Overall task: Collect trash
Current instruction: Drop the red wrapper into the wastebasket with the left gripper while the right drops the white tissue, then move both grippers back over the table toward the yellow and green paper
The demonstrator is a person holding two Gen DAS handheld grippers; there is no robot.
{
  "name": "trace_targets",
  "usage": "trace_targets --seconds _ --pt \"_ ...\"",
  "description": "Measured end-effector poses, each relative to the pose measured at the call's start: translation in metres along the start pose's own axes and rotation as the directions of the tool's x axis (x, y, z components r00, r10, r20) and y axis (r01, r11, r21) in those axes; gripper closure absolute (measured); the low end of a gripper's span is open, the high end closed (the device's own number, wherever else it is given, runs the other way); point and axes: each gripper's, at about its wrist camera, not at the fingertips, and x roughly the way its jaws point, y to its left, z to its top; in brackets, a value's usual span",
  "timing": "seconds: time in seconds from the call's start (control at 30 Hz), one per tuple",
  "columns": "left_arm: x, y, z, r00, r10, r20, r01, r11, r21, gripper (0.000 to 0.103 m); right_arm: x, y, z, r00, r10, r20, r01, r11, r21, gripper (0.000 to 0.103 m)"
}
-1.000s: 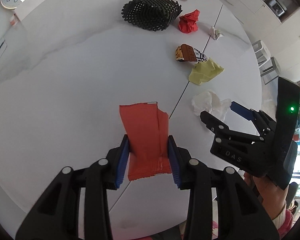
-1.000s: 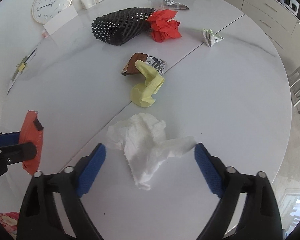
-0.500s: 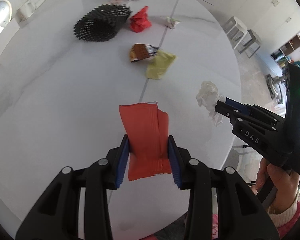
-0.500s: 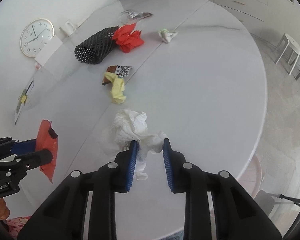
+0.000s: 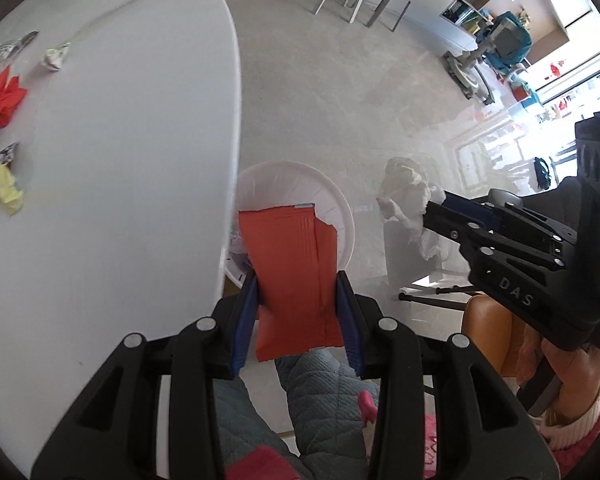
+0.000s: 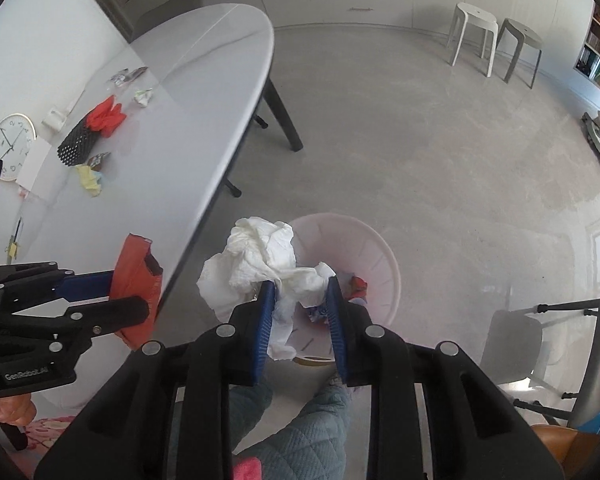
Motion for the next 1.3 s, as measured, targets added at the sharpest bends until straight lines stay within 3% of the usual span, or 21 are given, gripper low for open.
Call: trace_targets --seconds 0.23,0.43,0.63,0.7,0.77,0.83,0.87,0.97,1.1,1.2,1.3 --pt "0.063 -0.023 0.018 0.996 -0.002 -0.085 0.000 1.000 -0.029 0.064 -0.003 -0.043 -0.001 1.000 -0.004 -0.024 0.004 1.000 -0.031 0.075" --pt "0.086 -0.029 0.026 0.995 0.002 -0.095 -0.007 0.999 -0.053 0.047 0.004 -0.057 0.005 0.999 0.011 -0.048 -0.015 0.996 -0.085 0.074" --pt "0.067 -0.019 0.025 0.998 0.036 -0.057 -0.041 0.994 -0.104 0.040 0.014 -0.052 0.011 0.997 0.041 -0.061 -0.048 0.992 -0.120 0.074" --pt "0.046 -0.010 0.020 0.998 0.052 -0.019 -0.054 0.989 -0.135 0.036 0.024 -0.049 0.010 0.995 0.059 -0.076 -0.070 0.988 -0.140 0.074" --pt "0.027 -0.002 0.015 0.997 0.076 0.014 -0.072 0.982 -0.176 0.025 0.042 -0.042 0.007 0.991 0.079 -0.109 -0.096 0.981 -0.167 0.074" --pt "0.002 0.010 0.006 0.993 0.106 0.056 -0.090 0.968 -0.232 0.024 0.063 -0.035 0.004 0.985 0.090 -0.146 -0.117 0.975 -0.190 0.074" --pt "-0.011 0.017 0.000 0.990 0.122 0.072 -0.099 0.960 -0.264 0.024 0.073 -0.032 0.002 0.982 0.096 -0.164 -0.128 0.972 -0.199 0.071" --pt "-0.038 0.034 -0.015 0.978 0.178 0.104 -0.132 0.928 -0.347 0.018 0.103 -0.024 -0.003 0.973 0.101 -0.209 -0.149 0.961 -0.232 0.042" --pt "-0.068 0.060 -0.039 0.956 0.260 0.136 -0.170 0.869 -0.465 0.016 0.127 -0.010 -0.005 0.962 0.094 -0.255 -0.164 0.949 -0.269 0.015" --pt "-0.082 0.083 -0.055 0.941 0.311 0.133 -0.194 0.819 -0.540 0.016 0.126 0.000 0.000 0.963 0.084 -0.254 -0.159 0.944 -0.291 0.004" --pt "-0.095 0.107 -0.067 0.931 0.336 0.141 -0.190 0.778 -0.599 0.016 0.111 0.013 0.013 0.970 0.085 -0.227 -0.154 0.939 -0.308 0.002"
